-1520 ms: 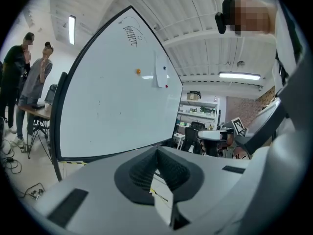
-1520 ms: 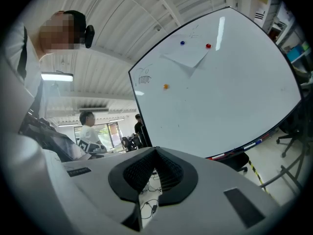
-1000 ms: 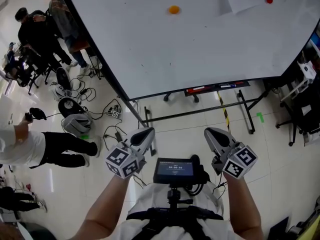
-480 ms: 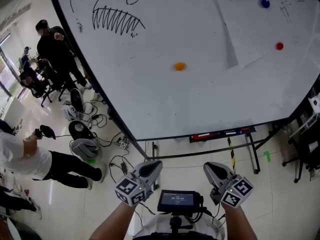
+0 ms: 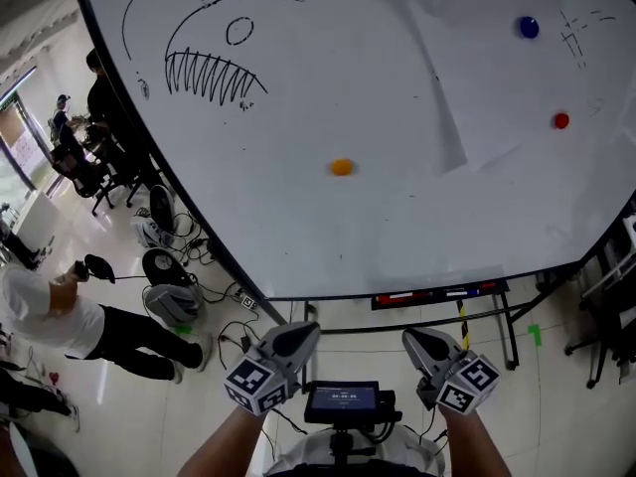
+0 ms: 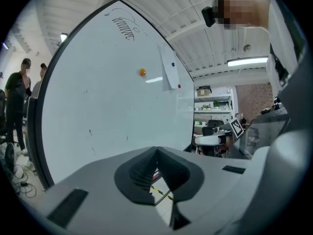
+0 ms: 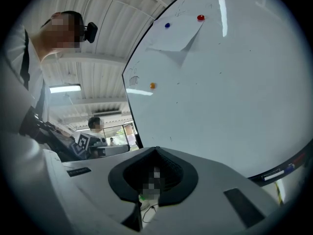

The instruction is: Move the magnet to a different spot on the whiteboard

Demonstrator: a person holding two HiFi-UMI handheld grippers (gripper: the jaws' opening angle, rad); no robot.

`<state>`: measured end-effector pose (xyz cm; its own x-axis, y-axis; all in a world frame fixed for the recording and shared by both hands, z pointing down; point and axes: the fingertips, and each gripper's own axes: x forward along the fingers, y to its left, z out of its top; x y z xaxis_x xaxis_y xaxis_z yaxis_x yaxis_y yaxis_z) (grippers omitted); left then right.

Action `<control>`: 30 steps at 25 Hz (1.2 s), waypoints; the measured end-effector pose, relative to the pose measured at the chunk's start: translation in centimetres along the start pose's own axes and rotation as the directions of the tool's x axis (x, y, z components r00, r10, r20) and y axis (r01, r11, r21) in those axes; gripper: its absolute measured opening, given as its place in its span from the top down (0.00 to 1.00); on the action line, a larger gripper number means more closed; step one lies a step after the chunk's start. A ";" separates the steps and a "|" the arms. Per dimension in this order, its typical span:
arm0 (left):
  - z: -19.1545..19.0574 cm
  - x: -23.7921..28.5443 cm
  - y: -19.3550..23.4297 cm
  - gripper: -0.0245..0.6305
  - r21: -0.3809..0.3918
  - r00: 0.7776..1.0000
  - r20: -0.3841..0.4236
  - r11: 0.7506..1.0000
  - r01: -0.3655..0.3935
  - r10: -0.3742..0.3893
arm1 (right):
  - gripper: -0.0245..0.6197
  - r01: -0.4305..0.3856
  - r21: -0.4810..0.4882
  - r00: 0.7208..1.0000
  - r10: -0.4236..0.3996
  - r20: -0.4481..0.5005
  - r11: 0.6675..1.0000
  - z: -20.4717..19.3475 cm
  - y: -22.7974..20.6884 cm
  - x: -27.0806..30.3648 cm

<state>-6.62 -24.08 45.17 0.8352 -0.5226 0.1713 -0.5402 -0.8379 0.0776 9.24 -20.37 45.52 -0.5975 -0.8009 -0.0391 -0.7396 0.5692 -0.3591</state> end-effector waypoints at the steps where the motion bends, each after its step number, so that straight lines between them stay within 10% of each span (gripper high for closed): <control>1: 0.5 0.4 0.0 0.92 0.030 1.000 -0.001 1.000 -0.004 0.004 | 0.91 -0.006 -0.004 1.000 0.006 0.003 1.000 0.2 -0.4 0.1; 13: 5.4 3.9 -0.4 0.92 0.385 0.996 -0.066 0.922 -0.031 0.061 | 0.91 -0.157 -0.036 0.987 0.158 0.024 0.987 3.1 -1.6 3.6; 22: 8.3 7.0 -0.6 0.92 0.576 0.987 -0.067 0.814 -0.081 0.145 | 0.91 -0.182 -0.058 0.983 0.184 0.029 0.982 3.8 -3.9 3.4; 30: 11.9 7.1 -0.2 0.92 0.619 0.954 -0.008 0.751 -0.230 0.299 | 0.91 -0.200 -0.060 0.978 0.203 0.047 0.978 4.8 -4.7 2.8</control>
<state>0.66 -29.52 34.67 0.6348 -0.7478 0.1943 -0.5340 -0.6064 -0.5892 12.53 -26.20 42.61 -0.7198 -0.6767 -0.1545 -0.6226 0.7279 -0.2872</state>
